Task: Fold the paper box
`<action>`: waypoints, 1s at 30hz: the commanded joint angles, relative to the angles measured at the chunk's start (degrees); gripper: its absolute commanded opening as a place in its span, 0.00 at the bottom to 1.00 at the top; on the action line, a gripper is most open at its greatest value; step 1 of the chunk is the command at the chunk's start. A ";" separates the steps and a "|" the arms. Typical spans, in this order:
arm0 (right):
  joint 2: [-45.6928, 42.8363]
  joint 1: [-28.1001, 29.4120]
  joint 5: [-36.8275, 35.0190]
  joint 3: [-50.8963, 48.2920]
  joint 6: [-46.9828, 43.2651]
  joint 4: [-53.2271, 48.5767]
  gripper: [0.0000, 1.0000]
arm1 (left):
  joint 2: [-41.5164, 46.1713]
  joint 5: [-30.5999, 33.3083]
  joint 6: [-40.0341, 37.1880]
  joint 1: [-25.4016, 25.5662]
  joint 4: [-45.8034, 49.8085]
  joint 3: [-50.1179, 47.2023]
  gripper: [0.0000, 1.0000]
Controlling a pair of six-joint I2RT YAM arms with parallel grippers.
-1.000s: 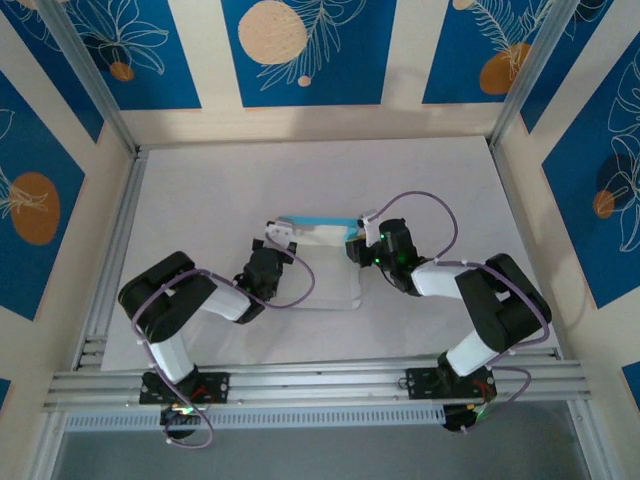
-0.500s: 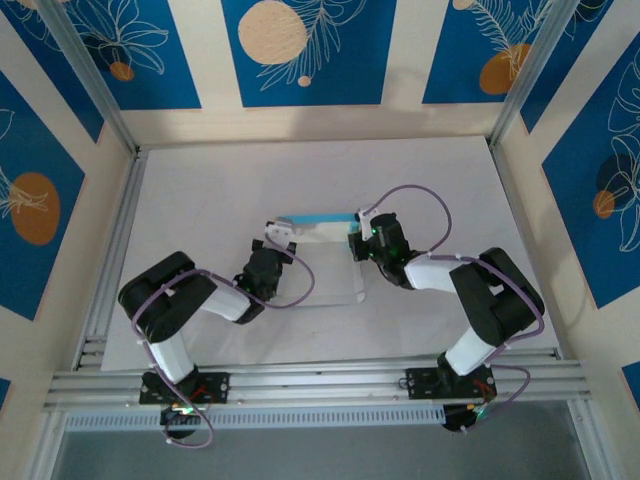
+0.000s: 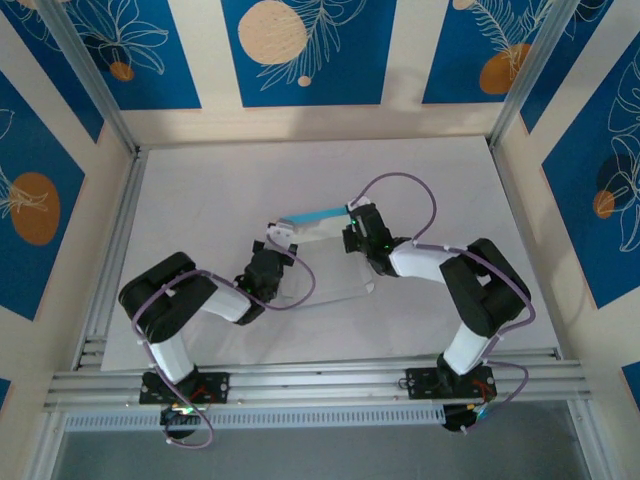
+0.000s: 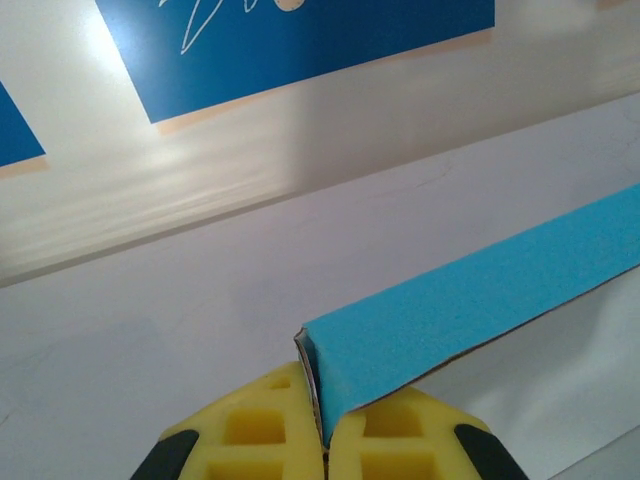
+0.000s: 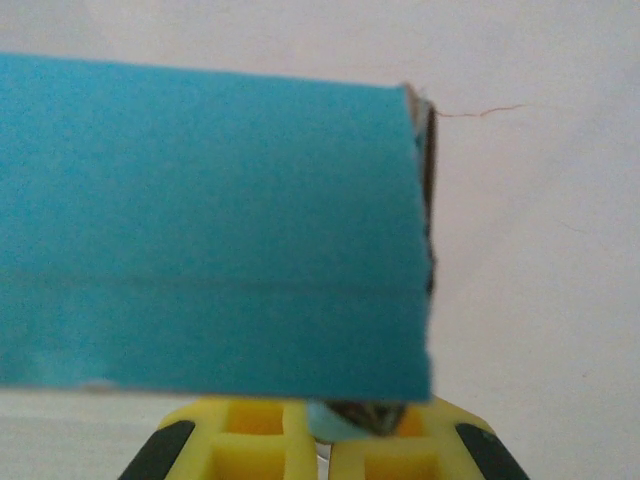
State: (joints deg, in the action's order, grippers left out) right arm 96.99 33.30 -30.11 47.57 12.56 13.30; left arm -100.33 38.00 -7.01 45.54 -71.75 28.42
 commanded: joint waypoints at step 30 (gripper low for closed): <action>5.15 2.87 -25.88 6.32 18.53 -17.95 0.00 | -0.13 -2.31 0.72 2.45 -1.73 -0.12 0.00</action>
State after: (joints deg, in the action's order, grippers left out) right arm 99.79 37.04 -47.03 52.53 25.63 4.23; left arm -100.36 36.45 -6.33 47.09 -71.50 28.42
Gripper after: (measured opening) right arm 0.080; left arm 0.056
